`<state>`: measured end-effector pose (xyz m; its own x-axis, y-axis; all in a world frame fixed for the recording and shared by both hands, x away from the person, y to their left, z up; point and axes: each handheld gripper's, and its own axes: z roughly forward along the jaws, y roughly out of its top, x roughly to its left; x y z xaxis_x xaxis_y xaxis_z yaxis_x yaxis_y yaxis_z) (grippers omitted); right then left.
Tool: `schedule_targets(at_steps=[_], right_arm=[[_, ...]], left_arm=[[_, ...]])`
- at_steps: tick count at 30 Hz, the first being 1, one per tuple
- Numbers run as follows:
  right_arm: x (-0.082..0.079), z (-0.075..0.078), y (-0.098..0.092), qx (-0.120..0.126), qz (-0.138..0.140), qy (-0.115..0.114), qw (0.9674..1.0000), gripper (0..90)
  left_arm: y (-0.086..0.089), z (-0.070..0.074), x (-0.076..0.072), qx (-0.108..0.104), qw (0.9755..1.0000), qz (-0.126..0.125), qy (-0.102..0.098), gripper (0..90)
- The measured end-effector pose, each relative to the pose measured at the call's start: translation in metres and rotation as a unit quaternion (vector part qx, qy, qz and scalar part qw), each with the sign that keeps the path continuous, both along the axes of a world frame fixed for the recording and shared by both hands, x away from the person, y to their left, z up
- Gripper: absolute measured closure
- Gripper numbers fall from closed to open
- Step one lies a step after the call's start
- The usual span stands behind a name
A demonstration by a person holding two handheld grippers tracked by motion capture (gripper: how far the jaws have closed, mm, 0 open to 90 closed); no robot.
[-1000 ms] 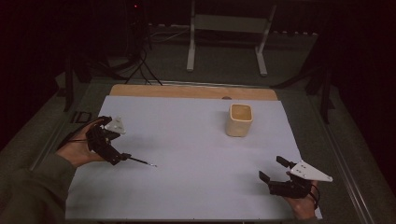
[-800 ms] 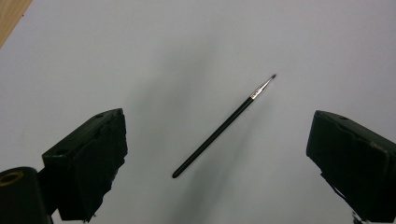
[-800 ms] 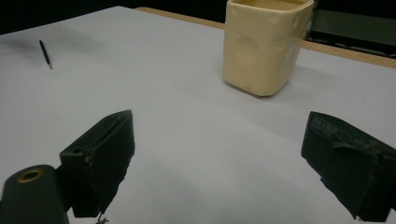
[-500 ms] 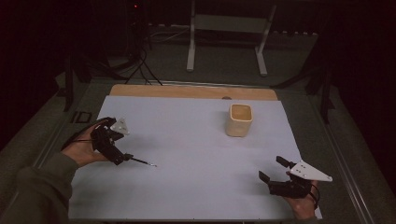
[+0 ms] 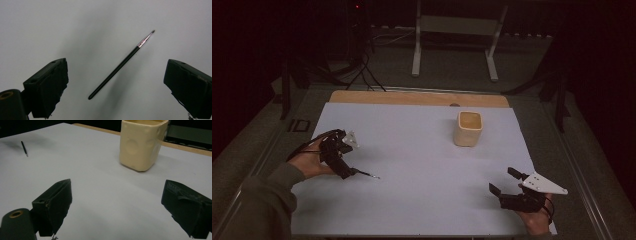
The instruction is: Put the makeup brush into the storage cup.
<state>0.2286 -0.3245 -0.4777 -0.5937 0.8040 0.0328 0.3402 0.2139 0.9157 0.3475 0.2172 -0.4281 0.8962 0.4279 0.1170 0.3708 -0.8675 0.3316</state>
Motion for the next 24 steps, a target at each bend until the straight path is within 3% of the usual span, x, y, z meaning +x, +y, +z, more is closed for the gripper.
schedule_targets(at_steps=[13, 24], right_arm=[[0.0, 0.0, 0.0, 0.0, 0.001, 0.0, 1.0, 9.6], [0.0, 0.0, 0.0, 0.001, 0.002, 0.0, 1.0, 9.6]], left_arm=[[-0.005, -0.025, 0.008, 0.028, 0.999, -0.001, 0.033, 6.6], [-0.015, -0.041, 0.012, 0.054, 0.9978, -0.007, 0.04, 12.0]])
